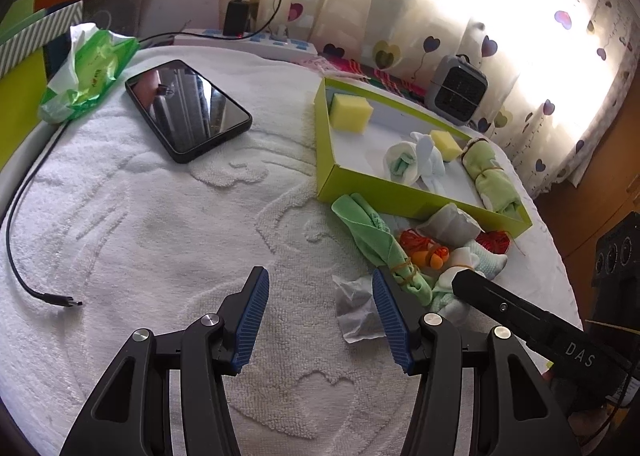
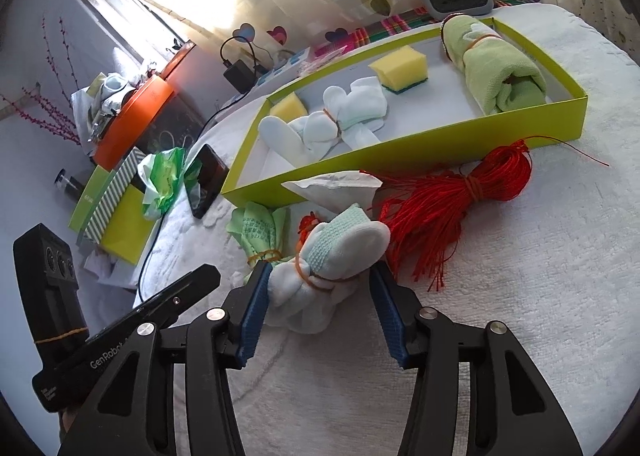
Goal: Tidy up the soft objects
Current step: 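Grasp the white sock bundle with the right gripper, then grasp the green cloth bundle with the left gripper while the right holds the sock bundle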
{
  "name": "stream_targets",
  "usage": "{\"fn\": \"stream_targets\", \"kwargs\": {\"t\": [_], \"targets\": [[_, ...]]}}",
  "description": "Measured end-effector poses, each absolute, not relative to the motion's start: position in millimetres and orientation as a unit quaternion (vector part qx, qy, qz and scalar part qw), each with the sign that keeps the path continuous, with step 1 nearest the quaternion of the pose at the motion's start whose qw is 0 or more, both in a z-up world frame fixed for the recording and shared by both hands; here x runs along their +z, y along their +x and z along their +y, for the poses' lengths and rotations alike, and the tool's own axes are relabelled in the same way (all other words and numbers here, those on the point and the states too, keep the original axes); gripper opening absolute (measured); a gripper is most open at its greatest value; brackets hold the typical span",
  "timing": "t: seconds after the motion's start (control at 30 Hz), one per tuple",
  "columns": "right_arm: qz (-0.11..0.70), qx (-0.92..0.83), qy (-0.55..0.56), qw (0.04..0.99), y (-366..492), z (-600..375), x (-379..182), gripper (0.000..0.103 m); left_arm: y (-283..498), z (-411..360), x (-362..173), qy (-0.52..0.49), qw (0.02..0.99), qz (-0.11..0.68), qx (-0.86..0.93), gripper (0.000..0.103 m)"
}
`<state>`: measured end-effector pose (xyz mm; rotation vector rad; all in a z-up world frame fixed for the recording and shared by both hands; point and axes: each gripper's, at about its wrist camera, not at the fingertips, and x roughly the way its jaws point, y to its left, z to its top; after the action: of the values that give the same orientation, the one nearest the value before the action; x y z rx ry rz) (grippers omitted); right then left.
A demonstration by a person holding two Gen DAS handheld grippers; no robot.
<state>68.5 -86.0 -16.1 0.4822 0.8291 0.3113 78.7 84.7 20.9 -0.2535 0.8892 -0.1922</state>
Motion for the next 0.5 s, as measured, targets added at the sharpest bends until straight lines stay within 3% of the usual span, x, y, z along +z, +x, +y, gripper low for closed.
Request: {"fn": "stream_targets", "kwargs": {"t": [0.2,0.5], "targets": [[0.386,0.159,0.214,0.883,62,-85,-11,0.039,79,77,25,-0.129,0.887,0.429,-0.111,0.053],[0.359,0.151,0.187,0.902,44,-98,4,0.039,86,64,30,-0.136,0.883,0.433,-0.123,0.053]]}}
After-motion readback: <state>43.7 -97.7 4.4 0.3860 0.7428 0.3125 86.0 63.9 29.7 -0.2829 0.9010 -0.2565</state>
